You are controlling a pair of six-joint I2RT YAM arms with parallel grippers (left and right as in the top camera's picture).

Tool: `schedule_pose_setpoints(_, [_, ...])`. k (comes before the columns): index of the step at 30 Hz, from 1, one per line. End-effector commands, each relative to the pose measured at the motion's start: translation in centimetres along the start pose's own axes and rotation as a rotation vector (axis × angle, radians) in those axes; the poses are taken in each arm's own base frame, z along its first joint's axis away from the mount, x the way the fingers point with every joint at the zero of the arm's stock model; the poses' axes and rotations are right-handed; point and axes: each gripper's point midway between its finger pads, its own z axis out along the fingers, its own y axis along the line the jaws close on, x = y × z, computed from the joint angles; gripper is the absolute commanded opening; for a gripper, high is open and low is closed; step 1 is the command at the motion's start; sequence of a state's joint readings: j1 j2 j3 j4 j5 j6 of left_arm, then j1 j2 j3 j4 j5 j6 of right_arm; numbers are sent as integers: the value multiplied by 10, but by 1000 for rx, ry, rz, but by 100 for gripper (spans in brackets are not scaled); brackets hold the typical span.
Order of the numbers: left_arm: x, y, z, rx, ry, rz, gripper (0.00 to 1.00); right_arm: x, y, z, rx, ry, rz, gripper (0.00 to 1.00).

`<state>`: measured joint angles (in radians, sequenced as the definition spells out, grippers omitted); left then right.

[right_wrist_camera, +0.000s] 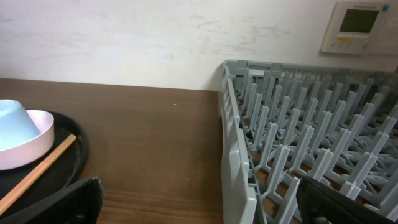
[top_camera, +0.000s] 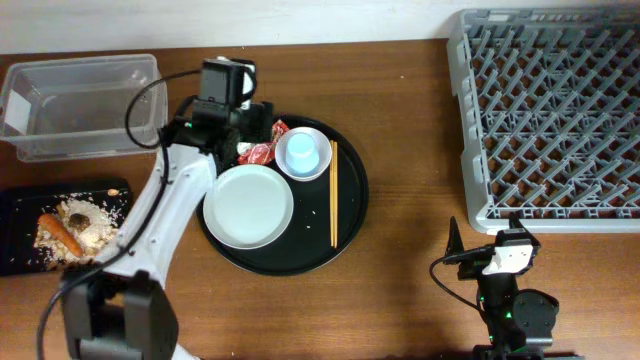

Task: Sort waste into correct bins and load items into the dishwasher rack
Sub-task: 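Move the left gripper back over the red wrapper and tissue, then grasp the white tissue with the left gripper and carry it to the clear bin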

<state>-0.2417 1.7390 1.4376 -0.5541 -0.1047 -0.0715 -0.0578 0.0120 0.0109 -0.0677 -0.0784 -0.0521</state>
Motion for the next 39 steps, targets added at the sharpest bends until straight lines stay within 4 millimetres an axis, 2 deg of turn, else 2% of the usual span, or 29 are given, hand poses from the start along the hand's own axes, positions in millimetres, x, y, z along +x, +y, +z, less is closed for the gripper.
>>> schedule_pose_setpoints(1, [29,8,40,-35,108,-5,82,2,1,0,-2,2,4,98])
schedule_pose_setpoints(5, [45,10,62,-41,157,-6,82,2,1,0,-2,2,4,98])
schedule_pose_setpoints(13, [54,9,76,-43,182,-2,82,2,1,0,-2,2,4,98])
schedule_pose_setpoints(18, [69,10,99,-53,214,1,82,2,1,0,-2,2,4,98])
schedule_pose_setpoints(23, [61,9,106,-54,176,-2,79,2,1,0,-2,2,4,98])
schedule_pose_setpoints(32, [64,9,106,-54,188,-1,38,2,1,0,-2,2,4,98])
schedule_pose_setpoints(35, [65,10,106,-55,192,-1,34,2,1,0,-2,2,4,98])
schedule_pose_setpoints(36, [65,10,106,-55,192,-1,25,2,1,0,-2,2,4,98])
schedule_pose_setpoints(37, [65,10,106,-55,191,-2,20,2,1,0,-2,2,4,98])
schedule_pose_setpoints(38, [65,10,106,-55,190,-2,8,2,1,0,-2,2,4,98])
schedule_pose_setpoints(39, [62,10,104,-53,183,-3,1,2,1,0,-2,2,4,98])
